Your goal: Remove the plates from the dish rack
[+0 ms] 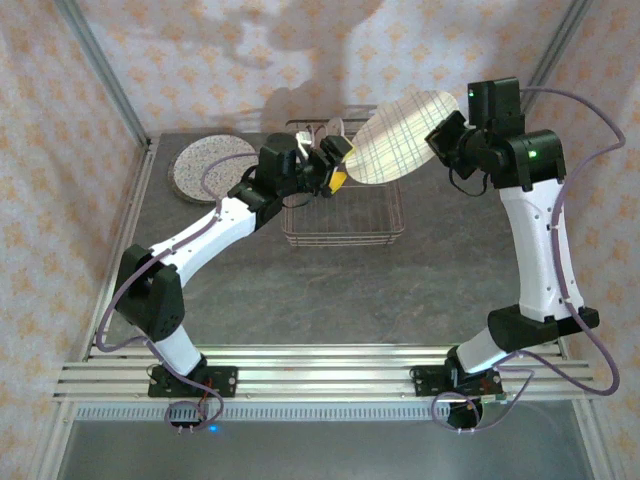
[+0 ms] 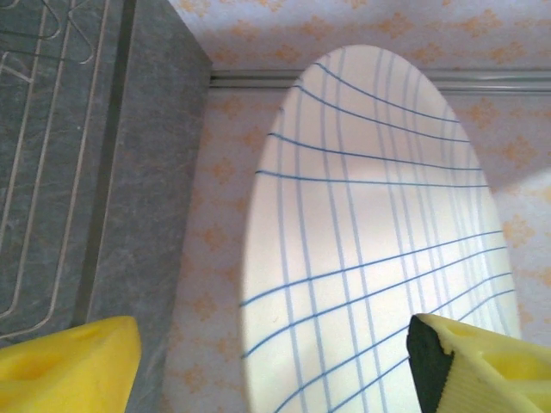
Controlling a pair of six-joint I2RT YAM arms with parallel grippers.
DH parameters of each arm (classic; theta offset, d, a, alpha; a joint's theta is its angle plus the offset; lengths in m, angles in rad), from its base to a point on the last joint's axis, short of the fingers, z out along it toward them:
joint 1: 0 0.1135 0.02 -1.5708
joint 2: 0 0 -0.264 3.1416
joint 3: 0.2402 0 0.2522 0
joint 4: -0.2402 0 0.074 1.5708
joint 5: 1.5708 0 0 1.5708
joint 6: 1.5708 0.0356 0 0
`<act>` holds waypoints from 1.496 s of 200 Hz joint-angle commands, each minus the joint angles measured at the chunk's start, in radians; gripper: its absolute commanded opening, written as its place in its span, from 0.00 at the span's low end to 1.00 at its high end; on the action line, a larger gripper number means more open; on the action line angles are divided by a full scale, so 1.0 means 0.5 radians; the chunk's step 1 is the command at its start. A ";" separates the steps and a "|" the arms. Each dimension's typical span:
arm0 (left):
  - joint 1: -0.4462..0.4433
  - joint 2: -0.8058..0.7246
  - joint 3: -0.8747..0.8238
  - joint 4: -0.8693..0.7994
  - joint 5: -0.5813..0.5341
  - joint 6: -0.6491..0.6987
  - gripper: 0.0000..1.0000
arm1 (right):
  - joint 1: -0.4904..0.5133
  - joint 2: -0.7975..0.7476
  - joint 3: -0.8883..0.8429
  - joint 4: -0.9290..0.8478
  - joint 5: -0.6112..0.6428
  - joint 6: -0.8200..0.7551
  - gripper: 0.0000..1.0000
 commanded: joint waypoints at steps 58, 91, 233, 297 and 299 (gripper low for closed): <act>-0.016 0.025 0.040 0.151 0.085 -0.084 0.65 | -0.090 -0.140 -0.223 0.464 -0.391 0.192 0.00; -0.015 0.018 0.044 0.171 0.060 -0.094 0.58 | -0.088 -0.145 -0.307 0.529 -0.489 0.212 0.00; -0.013 -0.082 -0.002 0.138 0.008 -0.081 0.00 | -0.090 -0.217 -0.618 0.684 -0.574 0.146 0.00; -0.011 -0.131 -0.018 0.161 -0.003 -0.090 0.00 | -0.091 -0.208 -0.613 0.611 -0.532 0.047 0.12; -0.007 -0.132 -0.020 0.163 -0.006 -0.090 0.00 | -0.090 -0.206 -0.611 0.610 -0.533 0.045 0.13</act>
